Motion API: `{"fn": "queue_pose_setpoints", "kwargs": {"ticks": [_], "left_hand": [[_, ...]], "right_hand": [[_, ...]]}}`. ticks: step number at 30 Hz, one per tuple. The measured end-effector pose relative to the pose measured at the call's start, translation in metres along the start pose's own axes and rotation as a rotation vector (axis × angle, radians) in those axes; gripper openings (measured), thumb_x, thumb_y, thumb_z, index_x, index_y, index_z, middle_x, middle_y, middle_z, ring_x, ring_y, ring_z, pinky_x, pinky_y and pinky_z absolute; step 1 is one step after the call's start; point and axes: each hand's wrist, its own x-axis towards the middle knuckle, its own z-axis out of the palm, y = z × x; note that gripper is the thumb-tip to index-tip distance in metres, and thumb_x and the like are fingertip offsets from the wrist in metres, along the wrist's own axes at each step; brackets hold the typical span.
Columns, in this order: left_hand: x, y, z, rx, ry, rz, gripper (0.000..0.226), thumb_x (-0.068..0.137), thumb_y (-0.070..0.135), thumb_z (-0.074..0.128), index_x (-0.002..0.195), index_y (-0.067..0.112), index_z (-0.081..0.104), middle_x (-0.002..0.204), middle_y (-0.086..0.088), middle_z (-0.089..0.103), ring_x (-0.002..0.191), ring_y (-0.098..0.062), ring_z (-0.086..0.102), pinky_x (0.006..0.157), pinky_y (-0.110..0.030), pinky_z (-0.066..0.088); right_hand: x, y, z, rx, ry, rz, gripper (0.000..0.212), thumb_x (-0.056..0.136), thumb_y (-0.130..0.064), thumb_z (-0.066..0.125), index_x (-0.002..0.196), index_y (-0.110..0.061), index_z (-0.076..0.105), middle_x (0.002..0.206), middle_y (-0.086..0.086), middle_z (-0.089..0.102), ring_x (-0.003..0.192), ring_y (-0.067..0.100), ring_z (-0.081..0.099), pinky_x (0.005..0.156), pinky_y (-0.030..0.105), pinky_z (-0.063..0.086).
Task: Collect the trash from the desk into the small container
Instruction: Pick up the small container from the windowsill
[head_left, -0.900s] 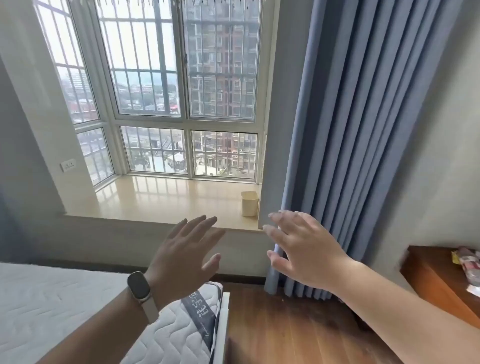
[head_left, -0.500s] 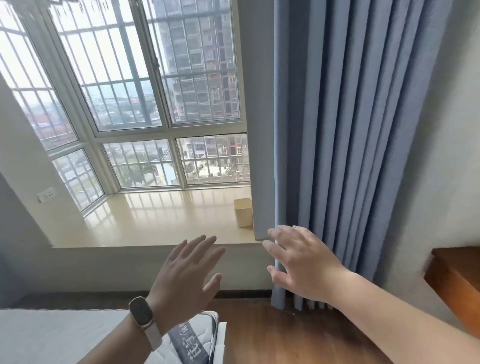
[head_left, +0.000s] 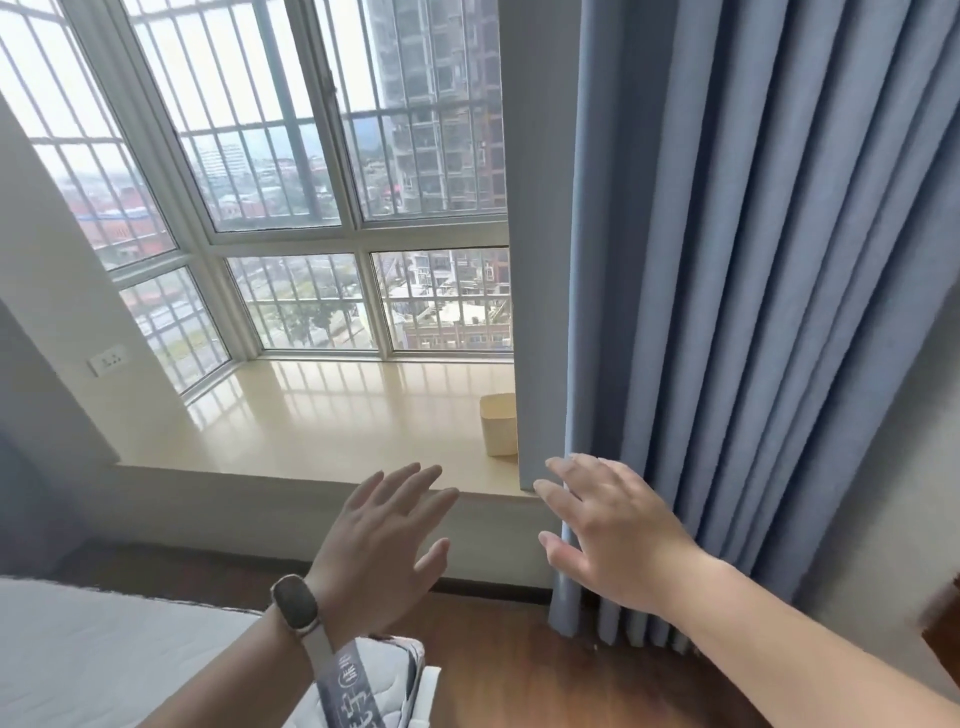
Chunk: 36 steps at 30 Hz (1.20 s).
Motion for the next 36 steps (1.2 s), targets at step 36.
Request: {"fn": "queue_pose_setpoints", "kwargs": {"ticks": [36], "left_hand": [[0.286,-0.262,0.218,-0.147,-0.08,-0.057,0.045,0.086,0.046,0.047,0.125,0.028,0.058,0.134,-0.001,0.067,0.122,-0.026,0.064,0.105,-0.042,0.046]], "right_hand": [[0.344,0.105,0.26,0.005,-0.24,0.041,0.047,0.081,-0.053,0.044,0.111,-0.024,0.065,0.12,0.002,0.066,0.109,0.023,0.064,0.089,0.038,0.053]]}}
